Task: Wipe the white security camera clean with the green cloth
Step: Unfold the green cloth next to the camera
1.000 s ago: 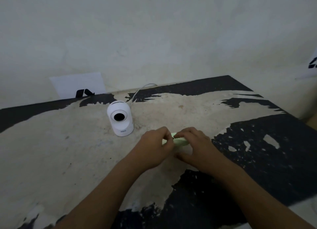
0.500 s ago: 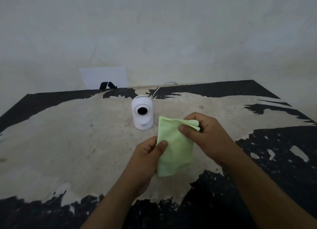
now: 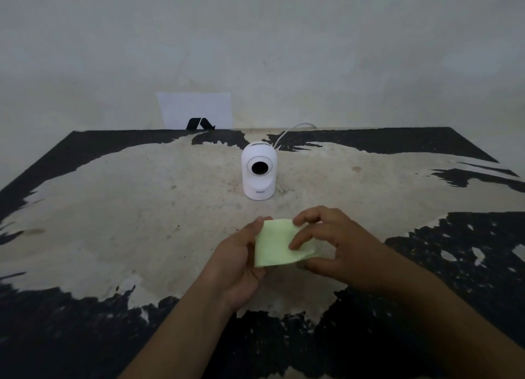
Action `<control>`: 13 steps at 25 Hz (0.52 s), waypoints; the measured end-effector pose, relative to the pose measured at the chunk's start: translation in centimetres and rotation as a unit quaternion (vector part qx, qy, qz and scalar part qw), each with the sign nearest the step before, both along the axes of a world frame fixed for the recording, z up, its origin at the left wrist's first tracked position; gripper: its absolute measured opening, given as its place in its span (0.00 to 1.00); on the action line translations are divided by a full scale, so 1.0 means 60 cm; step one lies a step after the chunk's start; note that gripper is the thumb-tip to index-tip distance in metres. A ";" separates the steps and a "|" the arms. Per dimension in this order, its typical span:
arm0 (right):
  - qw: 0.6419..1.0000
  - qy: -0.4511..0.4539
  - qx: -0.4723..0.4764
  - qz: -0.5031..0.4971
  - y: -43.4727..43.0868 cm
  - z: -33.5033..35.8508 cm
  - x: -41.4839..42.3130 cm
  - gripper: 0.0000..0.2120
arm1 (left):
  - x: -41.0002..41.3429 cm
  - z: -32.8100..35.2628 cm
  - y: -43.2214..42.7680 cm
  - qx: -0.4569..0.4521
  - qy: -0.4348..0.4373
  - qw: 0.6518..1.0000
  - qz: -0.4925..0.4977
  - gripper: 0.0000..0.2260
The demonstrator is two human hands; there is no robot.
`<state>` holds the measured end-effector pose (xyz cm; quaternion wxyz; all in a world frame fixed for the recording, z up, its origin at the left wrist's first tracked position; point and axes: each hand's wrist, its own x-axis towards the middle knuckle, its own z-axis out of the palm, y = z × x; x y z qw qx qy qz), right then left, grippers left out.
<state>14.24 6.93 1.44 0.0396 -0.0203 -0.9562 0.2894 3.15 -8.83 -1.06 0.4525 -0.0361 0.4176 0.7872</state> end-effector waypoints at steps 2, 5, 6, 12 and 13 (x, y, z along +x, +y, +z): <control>0.986 0.004 -0.159 -0.045 0.005 0.004 -0.001 0.15 | -0.004 0.006 -0.002 -0.020 0.063 0.998 0.000 0.09; 0.855 0.049 -0.499 -0.135 0.009 -0.011 -0.036 0.20 | -0.010 0.029 0.002 -0.033 0.165 0.985 -0.026 0.07; 0.822 0.036 -0.553 -0.132 0.005 -0.019 -0.049 0.24 | -0.013 0.038 0.006 -0.036 0.202 0.978 -0.038 0.07; 0.822 0.053 -0.532 -0.199 0.004 -0.030 -0.112 0.03 | -0.084 0.053 0.018 -0.187 0.456 0.870 0.017 0.07; 0.806 0.079 -0.539 -0.230 0.016 -0.026 -0.126 0.04 | -0.105 0.047 0.018 -0.220 0.478 0.849 0.039 0.06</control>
